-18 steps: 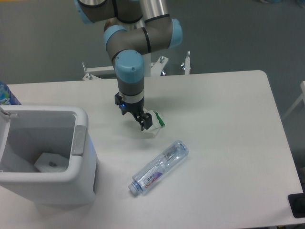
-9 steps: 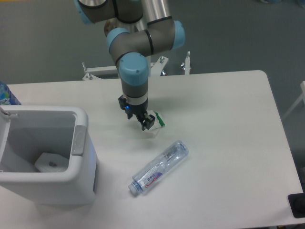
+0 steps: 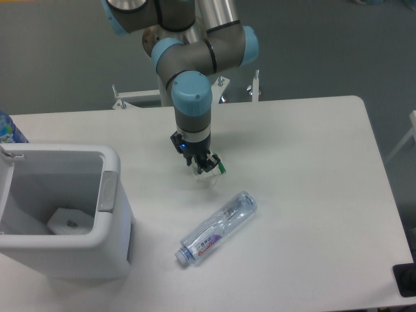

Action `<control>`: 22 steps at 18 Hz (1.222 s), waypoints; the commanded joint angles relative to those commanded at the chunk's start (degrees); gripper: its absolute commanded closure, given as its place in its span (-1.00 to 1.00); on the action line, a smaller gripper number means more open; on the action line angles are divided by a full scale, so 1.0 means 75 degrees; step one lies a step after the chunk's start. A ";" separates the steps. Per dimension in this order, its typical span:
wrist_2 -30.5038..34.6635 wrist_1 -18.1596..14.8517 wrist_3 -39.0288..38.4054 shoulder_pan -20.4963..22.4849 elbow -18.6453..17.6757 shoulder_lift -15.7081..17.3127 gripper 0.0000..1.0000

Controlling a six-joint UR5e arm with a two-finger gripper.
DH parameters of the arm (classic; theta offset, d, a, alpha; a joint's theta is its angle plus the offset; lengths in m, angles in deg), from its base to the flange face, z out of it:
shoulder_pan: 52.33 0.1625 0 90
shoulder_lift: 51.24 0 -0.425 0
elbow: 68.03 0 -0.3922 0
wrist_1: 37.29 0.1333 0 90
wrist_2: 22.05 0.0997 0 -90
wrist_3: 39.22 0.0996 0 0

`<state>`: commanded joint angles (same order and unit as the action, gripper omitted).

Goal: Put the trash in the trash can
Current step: 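Lower the gripper and close it on the white wrapper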

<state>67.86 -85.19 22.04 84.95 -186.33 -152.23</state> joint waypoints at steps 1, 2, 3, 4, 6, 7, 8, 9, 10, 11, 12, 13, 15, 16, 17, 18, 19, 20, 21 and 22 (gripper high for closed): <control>-0.0012 -0.0012 0.0012 0.0059 0.0047 0.0012 1.00; -0.0012 -0.0035 0.0023 0.0117 0.0094 0.0047 1.00; -0.0024 -0.0035 0.0012 0.0164 0.0106 0.0105 1.00; -0.0047 -0.0082 0.0000 0.0211 0.0152 0.0233 1.00; -0.0257 -0.0269 -0.0035 0.0223 0.0304 0.0270 1.00; -0.0409 -0.0270 -0.0116 0.0235 0.0375 0.0270 1.00; -0.0550 -0.0270 -0.0256 0.0270 0.0468 0.0281 1.00; -0.0690 -0.0293 -0.0455 0.0293 0.0643 0.0328 1.00; -0.0889 -0.0374 -0.0619 0.0352 0.0842 0.0386 1.00; -0.1158 -0.0480 -0.0737 0.0445 0.1064 0.0387 1.00; -0.1497 -0.0585 -0.0808 0.0539 0.1299 0.0387 1.00; -0.1895 -0.0644 -0.0901 0.0656 0.1510 0.0387 1.00; -0.2727 -0.0656 -0.1182 0.0902 0.1885 0.0399 1.00; -0.3044 -0.0656 -0.1357 0.0973 0.2107 0.0399 1.00; -0.3279 -0.0656 -0.1545 0.1043 0.2295 0.0399 1.00; -0.3479 -0.0645 -0.1721 0.1078 0.2460 0.0399 1.00; -0.3666 -0.0645 -0.1897 0.1090 0.2635 0.0399 1.00; -0.3854 -0.0645 -0.2107 0.1102 0.2834 0.0399 1.00; -0.4041 -0.0645 -0.2364 0.1102 0.3045 0.0399 1.00; -0.4206 -0.0645 -0.2622 0.1102 0.3256 0.0399 1.00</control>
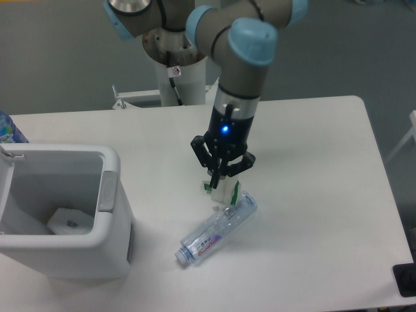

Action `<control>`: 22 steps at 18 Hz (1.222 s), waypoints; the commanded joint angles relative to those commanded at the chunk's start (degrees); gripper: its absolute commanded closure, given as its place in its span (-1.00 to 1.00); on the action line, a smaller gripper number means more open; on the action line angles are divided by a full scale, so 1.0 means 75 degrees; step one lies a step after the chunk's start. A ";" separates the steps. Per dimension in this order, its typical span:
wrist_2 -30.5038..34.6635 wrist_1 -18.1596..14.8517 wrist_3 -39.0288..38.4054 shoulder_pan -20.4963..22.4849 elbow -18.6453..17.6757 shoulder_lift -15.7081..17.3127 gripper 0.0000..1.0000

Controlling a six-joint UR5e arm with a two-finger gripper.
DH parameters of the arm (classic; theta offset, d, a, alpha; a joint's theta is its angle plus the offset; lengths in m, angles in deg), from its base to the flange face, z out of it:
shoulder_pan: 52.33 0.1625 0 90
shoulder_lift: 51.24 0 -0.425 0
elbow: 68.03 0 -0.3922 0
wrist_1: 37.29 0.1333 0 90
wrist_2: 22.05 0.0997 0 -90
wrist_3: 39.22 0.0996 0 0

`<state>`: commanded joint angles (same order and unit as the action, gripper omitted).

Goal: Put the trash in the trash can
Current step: 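Lower the gripper and close it on the white wrapper, then carry the wrapper over the trash bin and open the gripper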

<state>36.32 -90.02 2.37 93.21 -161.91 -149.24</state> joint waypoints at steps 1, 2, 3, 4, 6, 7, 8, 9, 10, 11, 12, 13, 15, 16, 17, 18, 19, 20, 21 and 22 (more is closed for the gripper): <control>-0.0141 0.0000 -0.0316 -0.0058 0.0199 0.0000 1.00; -0.0293 0.0012 -0.0644 -0.0105 0.0410 0.0012 1.00; -0.0457 0.0012 -0.0972 -0.0140 0.0586 0.0035 1.00; -0.0575 0.0012 -0.1277 -0.0222 0.0704 0.0163 1.00; -0.0681 0.0058 -0.1735 -0.0549 0.0880 0.0211 1.00; -0.0681 0.0070 -0.1876 -0.0760 0.0962 0.0234 1.00; -0.0670 0.0070 -0.1970 -0.0959 0.1009 0.0269 1.00; -0.0670 0.0082 -0.1995 -0.1100 0.0998 0.0386 1.00; -0.0670 0.0082 -0.2006 -0.1241 0.0998 0.0422 1.00; -0.0670 0.0082 -0.2030 -0.1428 0.0987 0.0433 1.00; -0.0670 0.0082 -0.2111 -0.1708 0.0987 0.0434 1.00; -0.0646 0.0094 -0.2205 -0.1943 0.0998 0.0457 1.00; -0.0658 0.0117 -0.2346 -0.2295 0.0963 0.0492 1.00; -0.0658 0.0117 -0.2358 -0.2517 0.0928 0.0481 0.78; -0.0658 0.0117 -0.2346 -0.2705 0.0905 0.0457 0.02; -0.0658 0.0129 -0.2323 -0.2811 0.0916 0.0411 -0.80; -0.0658 0.0152 -0.2335 -0.2859 0.0916 0.0410 -0.93; -0.0670 0.0176 -0.2358 -0.2871 0.0905 0.0410 -1.00; -0.0670 0.0176 -0.2381 -0.2883 0.0904 0.0410 -1.00; -0.0670 0.0176 -0.2382 -0.2883 0.0904 0.0410 -1.00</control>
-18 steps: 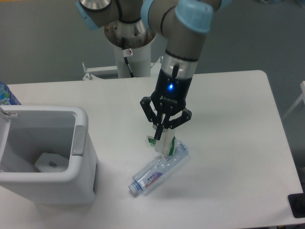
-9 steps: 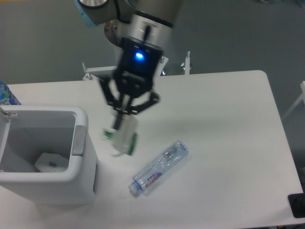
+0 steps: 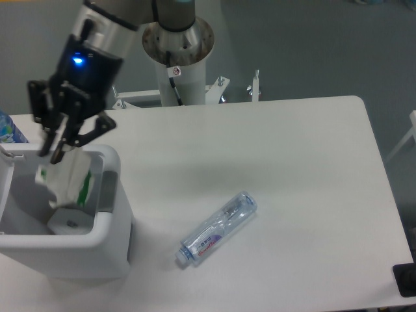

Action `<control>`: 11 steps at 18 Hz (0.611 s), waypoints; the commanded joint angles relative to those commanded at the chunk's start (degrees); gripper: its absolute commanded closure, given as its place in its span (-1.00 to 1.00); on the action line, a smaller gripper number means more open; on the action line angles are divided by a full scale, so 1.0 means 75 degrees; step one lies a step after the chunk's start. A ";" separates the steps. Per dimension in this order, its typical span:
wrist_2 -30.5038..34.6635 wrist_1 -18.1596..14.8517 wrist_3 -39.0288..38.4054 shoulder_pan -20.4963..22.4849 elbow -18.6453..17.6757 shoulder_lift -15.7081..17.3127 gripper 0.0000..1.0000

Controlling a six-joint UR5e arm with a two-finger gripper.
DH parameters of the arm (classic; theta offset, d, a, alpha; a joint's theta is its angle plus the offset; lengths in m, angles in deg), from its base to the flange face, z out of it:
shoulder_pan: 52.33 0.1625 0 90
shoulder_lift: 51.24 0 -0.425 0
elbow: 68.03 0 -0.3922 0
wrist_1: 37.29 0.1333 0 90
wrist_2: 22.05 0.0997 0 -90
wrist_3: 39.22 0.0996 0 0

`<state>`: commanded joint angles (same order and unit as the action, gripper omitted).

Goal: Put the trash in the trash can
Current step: 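Carry the wrapper over the trash bin and open the gripper, then move the gripper back over the clear water bottle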

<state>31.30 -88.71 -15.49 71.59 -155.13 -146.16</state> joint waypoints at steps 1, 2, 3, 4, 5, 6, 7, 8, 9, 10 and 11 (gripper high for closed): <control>0.0000 0.0000 0.0012 0.0012 0.0000 0.0000 -1.00; 0.0023 0.0000 0.0047 0.0012 0.0046 -0.0035 -1.00; 0.0058 0.0058 0.0070 0.0116 0.0105 -0.0070 -1.00; 0.0059 0.0151 0.0082 0.0430 0.0117 -0.0198 -1.00; 0.0059 0.0234 0.0094 0.0921 0.0140 -0.0350 -1.00; 0.0070 0.0327 0.0129 0.1262 0.0187 -0.0607 -1.00; 0.0070 0.0398 0.0141 0.1498 0.0292 -0.0841 -1.00; 0.0094 0.0410 0.0268 0.1720 0.0409 -0.1076 -1.00; 0.0105 0.0410 0.0478 0.1908 0.0491 -0.1310 -1.00; 0.0117 0.0399 0.0654 0.2015 0.0539 -0.1475 -1.00; 0.0187 0.0398 0.0784 0.2062 0.0539 -0.1627 -1.00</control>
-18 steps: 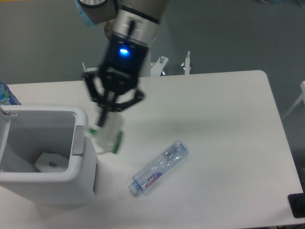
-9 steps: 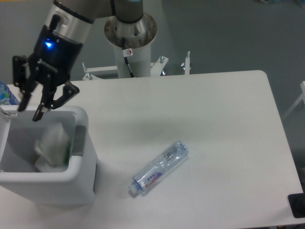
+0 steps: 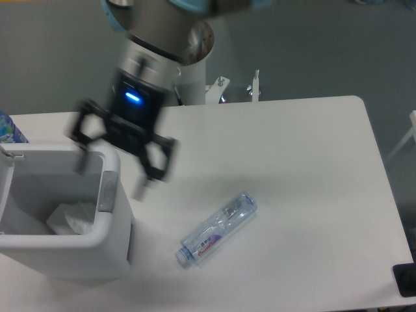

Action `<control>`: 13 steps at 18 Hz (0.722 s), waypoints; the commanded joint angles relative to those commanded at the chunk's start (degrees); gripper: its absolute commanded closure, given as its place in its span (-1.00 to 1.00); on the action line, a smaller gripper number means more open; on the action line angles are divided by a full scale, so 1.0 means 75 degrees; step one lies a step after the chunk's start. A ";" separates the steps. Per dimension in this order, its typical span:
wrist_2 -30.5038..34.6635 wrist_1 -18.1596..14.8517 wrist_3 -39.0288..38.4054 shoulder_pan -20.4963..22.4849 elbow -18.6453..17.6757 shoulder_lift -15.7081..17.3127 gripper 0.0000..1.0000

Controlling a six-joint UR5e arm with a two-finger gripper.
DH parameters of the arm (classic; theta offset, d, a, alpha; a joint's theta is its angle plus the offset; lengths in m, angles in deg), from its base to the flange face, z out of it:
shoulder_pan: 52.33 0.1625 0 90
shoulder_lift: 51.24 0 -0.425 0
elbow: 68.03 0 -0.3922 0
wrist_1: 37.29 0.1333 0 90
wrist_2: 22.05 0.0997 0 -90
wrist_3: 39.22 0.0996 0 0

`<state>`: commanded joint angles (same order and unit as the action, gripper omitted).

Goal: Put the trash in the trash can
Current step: 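Move the gripper back over the clear water bottle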

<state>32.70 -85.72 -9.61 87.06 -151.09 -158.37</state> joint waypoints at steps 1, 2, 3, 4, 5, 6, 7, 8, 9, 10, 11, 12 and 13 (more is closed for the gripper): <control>0.0163 0.0012 0.0129 0.0070 -0.0023 -0.0094 -1.00; 0.0397 0.0000 0.0281 0.0094 -0.0070 -0.0223 -1.00; 0.0654 -0.0023 0.0445 0.0094 -0.0094 -0.0363 -1.00; 0.0912 -0.0035 0.0574 0.0094 -0.0117 -0.0504 -1.00; 0.1135 -0.0035 0.0622 0.0094 -0.0140 -0.0645 -1.00; 0.1311 -0.0035 0.0646 0.0083 -0.0129 -0.0785 -1.00; 0.1476 -0.0035 0.0646 0.0059 -0.0141 -0.0914 -1.00; 0.1640 -0.0035 0.0657 0.0024 -0.0164 -0.1032 -1.00; 0.1827 -0.0035 0.0739 0.0012 -0.0210 -0.1126 -1.00; 0.1991 -0.0035 0.0972 -0.0104 -0.0281 -0.1231 -1.00; 0.2237 -0.0035 0.1229 -0.0221 -0.0339 -0.1336 -1.00; 0.2564 -0.0047 0.1452 -0.0280 -0.0398 -0.1395 -1.00; 0.2822 -0.0047 0.1628 -0.0408 -0.0433 -0.1466 -1.00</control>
<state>53.87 -86.07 2.60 83.99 -154.33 -169.36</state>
